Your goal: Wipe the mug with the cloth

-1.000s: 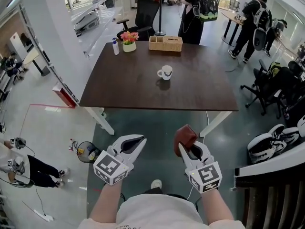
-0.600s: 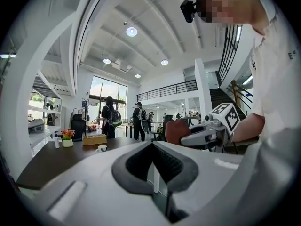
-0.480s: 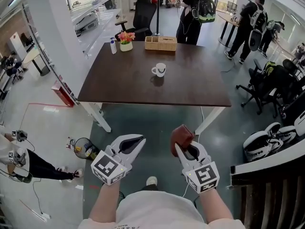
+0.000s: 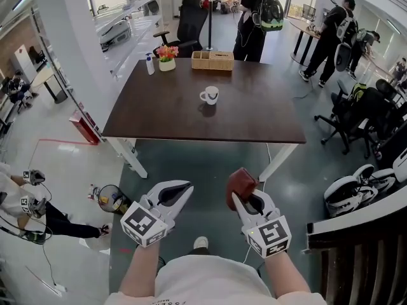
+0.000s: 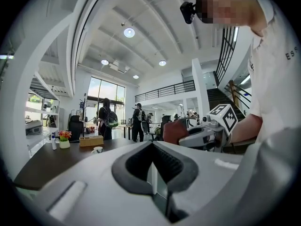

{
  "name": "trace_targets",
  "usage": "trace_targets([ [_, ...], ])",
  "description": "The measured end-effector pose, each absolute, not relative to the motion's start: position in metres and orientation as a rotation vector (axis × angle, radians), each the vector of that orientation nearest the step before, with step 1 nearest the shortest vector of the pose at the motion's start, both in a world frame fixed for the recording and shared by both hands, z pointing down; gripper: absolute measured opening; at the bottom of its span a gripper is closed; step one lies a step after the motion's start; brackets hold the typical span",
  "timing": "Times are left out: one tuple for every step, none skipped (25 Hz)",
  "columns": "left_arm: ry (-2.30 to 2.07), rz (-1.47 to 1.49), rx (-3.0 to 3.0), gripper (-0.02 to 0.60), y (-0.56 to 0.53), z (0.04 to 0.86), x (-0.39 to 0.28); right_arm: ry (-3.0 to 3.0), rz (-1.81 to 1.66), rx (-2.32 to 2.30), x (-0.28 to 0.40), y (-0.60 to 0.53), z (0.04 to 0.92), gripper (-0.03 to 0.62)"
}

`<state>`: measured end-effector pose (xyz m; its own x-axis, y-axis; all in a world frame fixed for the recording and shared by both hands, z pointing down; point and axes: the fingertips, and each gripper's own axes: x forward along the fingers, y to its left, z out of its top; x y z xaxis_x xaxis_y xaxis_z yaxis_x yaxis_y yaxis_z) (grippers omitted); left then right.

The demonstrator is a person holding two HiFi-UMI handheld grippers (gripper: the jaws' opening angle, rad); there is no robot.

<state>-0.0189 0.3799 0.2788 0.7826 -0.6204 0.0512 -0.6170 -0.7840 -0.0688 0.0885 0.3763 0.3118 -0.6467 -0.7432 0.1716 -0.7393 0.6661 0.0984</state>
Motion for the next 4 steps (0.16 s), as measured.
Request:
trace_targets([
  [1.017,-0.112,-2.921,0.006,0.3795,0.2792,-0.0187,-2.684,-0.029,1.206,0.0893,0.3763,0.312,0.077],
  [1.019,-0.114,-2.922,0.006,0.3791,0.2797,-0.0186,-2.684,-0.028,1.203,0.0897,0.3763,0.3126,0.077],
  [1.021,-0.117,-2.923,0.006,0.3786,0.2803,-0.0186,-2.683,-0.027,1.2,0.0901,0.3764,0.3133,0.077],
  [1.022,-0.12,-2.923,0.006,0.3781,0.2809,-0.0186,-2.682,-0.026,1.196,0.0903,0.3765,0.3142,0.077],
])
